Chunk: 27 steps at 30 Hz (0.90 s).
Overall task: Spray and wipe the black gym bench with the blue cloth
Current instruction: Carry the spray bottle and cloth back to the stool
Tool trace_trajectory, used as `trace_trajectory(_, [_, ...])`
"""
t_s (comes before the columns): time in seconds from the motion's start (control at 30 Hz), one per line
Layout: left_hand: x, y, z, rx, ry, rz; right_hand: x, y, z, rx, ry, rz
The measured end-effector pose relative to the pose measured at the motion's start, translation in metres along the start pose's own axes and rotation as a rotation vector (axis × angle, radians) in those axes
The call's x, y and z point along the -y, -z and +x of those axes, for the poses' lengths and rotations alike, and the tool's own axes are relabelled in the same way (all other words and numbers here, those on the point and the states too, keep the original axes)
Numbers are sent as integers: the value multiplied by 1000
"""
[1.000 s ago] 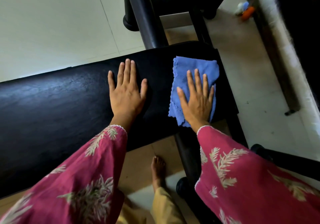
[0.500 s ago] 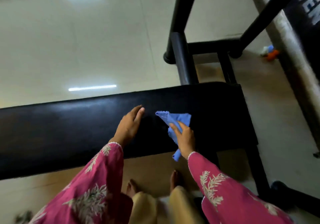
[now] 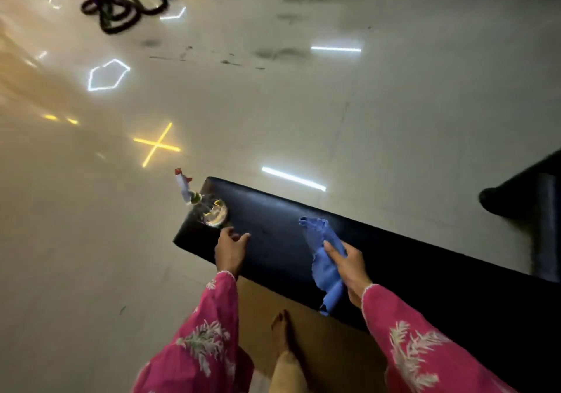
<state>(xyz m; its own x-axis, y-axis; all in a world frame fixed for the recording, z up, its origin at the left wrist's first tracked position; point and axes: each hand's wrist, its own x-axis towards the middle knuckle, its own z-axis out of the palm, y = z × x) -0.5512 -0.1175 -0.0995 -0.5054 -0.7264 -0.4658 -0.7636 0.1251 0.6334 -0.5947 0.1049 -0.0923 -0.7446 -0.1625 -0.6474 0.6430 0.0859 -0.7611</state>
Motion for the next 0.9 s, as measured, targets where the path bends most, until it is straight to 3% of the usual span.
trace_trajectory(0.2, [29,55,108,11,51,-168,3,-127,39,-15,-78,33])
trace_trajectory(0.37, [15,68,145,94,-57,-178,-1,-169,48,-51,-110,20])
trace_trajectory(0.67, [-3,66,130,34,-169,31,-2,-134,28,-223,-124,151])
trace_trajectory(0.9, [-22,45,55,346,-388,227,-11,-73,-42,-442,-84,264])
